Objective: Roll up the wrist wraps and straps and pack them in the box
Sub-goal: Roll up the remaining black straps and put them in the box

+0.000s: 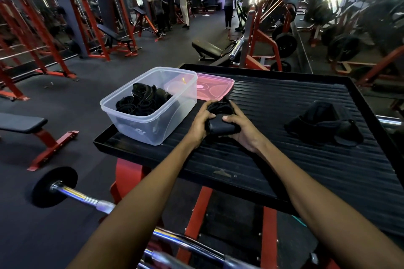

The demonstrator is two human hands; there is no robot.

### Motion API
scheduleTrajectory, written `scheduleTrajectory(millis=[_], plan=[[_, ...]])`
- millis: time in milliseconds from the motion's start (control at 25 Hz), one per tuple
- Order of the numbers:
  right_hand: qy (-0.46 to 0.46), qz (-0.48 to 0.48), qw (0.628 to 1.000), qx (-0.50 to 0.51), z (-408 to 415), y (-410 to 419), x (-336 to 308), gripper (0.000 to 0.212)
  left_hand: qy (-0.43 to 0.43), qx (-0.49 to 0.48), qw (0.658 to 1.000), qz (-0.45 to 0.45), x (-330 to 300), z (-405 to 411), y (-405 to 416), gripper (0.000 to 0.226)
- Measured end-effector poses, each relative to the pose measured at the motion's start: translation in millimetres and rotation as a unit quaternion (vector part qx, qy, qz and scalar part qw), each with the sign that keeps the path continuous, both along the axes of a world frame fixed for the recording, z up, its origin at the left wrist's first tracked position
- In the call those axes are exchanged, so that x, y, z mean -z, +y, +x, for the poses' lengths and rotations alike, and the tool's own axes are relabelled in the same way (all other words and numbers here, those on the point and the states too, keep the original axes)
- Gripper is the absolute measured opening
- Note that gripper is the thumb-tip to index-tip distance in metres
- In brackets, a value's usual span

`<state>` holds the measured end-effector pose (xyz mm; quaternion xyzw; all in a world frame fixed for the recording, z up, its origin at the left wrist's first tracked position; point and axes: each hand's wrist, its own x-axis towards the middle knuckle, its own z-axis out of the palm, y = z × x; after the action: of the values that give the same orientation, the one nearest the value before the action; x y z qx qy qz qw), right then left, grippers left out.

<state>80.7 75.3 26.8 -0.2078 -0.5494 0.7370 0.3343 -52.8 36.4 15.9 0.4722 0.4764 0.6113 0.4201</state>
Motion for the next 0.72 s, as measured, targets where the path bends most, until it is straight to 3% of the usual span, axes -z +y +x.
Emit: scheduleTrajectory(millis=[160, 400, 520, 720], plan=[[0.028, -0.028, 0.999, 0.004, -0.5, 1.2, -0.6, 0.052, 0.038, -0.013, 0.999, 0.01, 3.4, -2.9, 0.3, 0.047], [0.064, -0.02, 0.997, 0.027, -0.5, 6.5, -1.1, 0.077, 0.117, -0.031, 0.993, 0.007, 4.7, 0.1, -1.7, 0.074], [0.025, 0.041, 0.998, 0.047, 7.1, 16.2, -1.4, 0.085, 0.142, -0.023, 0.99, -0.007, 4.7, -0.9, 0.6, 0.065], [-0.118, 0.174, 0.976, -0.056, 26.2, 29.8, 2.1, 0.109, 0.137, -0.017, 0.99, 0.003, 6.6, -7.8, 2.9, 0.07]])
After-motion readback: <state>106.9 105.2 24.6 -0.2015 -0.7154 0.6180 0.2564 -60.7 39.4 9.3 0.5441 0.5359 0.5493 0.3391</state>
